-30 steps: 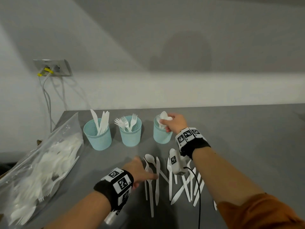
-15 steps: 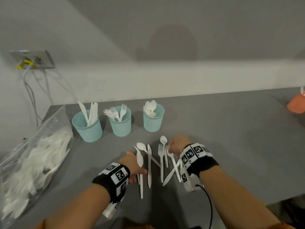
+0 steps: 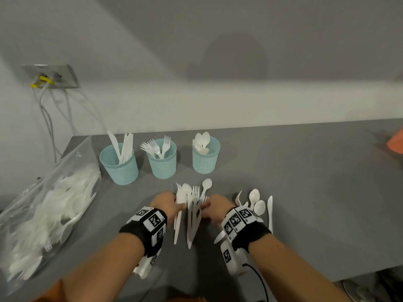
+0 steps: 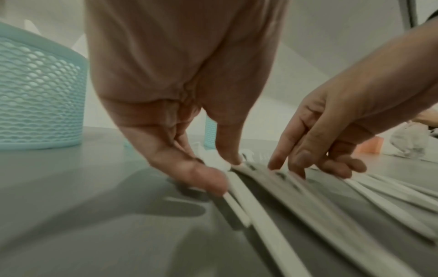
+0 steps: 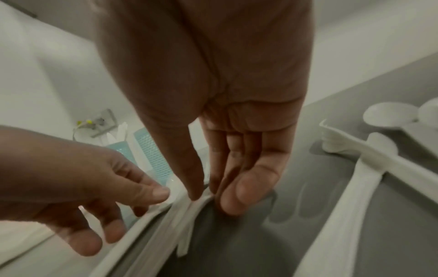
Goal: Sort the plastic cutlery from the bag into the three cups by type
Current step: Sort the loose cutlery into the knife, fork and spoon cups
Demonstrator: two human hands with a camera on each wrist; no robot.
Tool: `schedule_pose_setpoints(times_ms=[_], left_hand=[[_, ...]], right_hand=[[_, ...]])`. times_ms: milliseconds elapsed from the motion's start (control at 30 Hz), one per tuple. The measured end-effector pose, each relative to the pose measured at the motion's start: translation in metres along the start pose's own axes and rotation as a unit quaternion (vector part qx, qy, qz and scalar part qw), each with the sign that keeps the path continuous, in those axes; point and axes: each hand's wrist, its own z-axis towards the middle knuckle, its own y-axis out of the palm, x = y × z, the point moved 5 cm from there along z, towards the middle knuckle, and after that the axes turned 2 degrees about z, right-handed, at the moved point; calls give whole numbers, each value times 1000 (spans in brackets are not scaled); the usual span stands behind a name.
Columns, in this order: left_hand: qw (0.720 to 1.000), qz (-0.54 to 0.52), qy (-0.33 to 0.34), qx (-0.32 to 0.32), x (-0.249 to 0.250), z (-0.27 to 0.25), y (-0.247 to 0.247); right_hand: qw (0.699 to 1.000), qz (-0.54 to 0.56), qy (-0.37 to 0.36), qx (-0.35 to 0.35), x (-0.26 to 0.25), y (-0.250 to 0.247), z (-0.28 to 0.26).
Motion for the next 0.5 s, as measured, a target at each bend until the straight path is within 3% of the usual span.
schedule_pose_setpoints(times_ms=[67,233,367,500], left_hand=[[1000,9,-4,9,1,3,2],[986,166,-25,15,12,-3,16],[970,243,9,23,27,-5,19],[973,227,37,-29,22,4,16]], right_hand=[[1000,22,-2,3,-1,-4,1],[988,4,37,150,10,-36,24],[994,-50,-5,93,8,-33,36],[992,-87,-39,89,3,-24,45]])
